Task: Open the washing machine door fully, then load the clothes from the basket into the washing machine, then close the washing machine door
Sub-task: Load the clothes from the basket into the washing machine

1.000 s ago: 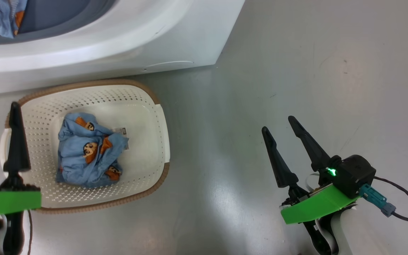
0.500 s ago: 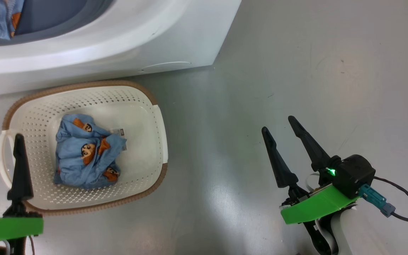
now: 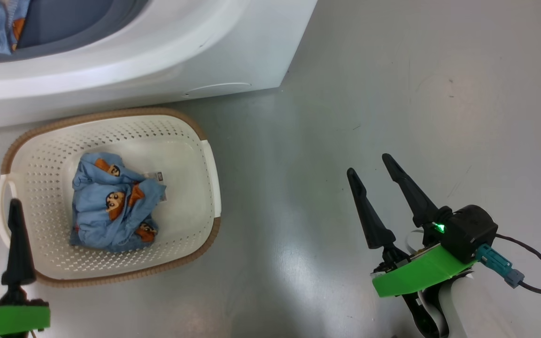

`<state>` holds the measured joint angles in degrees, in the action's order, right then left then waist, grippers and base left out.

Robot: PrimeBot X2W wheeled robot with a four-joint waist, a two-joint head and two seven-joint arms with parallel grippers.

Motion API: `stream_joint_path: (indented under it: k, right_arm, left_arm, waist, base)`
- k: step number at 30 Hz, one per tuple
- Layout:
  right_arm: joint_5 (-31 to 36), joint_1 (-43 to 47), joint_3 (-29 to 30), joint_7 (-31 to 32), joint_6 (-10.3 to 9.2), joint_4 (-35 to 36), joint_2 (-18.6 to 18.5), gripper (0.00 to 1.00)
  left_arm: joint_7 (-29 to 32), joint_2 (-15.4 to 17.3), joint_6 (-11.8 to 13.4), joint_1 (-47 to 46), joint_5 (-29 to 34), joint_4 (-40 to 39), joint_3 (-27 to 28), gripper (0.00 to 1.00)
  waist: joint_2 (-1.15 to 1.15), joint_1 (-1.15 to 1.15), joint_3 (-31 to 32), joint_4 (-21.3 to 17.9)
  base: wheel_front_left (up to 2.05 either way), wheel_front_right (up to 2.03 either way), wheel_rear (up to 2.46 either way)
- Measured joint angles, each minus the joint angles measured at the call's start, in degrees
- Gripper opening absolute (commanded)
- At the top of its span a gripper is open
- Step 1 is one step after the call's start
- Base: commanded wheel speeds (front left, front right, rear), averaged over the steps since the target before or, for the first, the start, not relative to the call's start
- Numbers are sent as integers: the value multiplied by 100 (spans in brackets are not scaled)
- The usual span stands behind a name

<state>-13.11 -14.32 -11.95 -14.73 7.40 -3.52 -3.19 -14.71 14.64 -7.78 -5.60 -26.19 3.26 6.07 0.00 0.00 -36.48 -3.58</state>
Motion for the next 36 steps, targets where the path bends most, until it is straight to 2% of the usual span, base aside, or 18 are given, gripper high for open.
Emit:
stream_joint_path:
  k: [21, 28, 36]
  right_arm:
    - [-2, 0, -3, 0, 0, -7, 0, 100]
    - [-13, -1, -13, 0, 0, -15, 0, 100]
    - [-14, -1, -16, 0, 0, -18, 0, 100]
  left_arm:
    - [0, -19, 0, 110, 1, 38, -64, 100]
    - [0, 29, 0, -363, -27, 10, -133, 100]
    - [0, 305, 0, -1063, -27, -33, -203, 100]
  waist:
    - [0, 0, 27, -30]
    - [0, 0, 46, -31]
    - [0, 0, 95, -68]
  base:
    - [0, 0, 0]
    - [0, 0, 0]
    - [0, 0, 0]
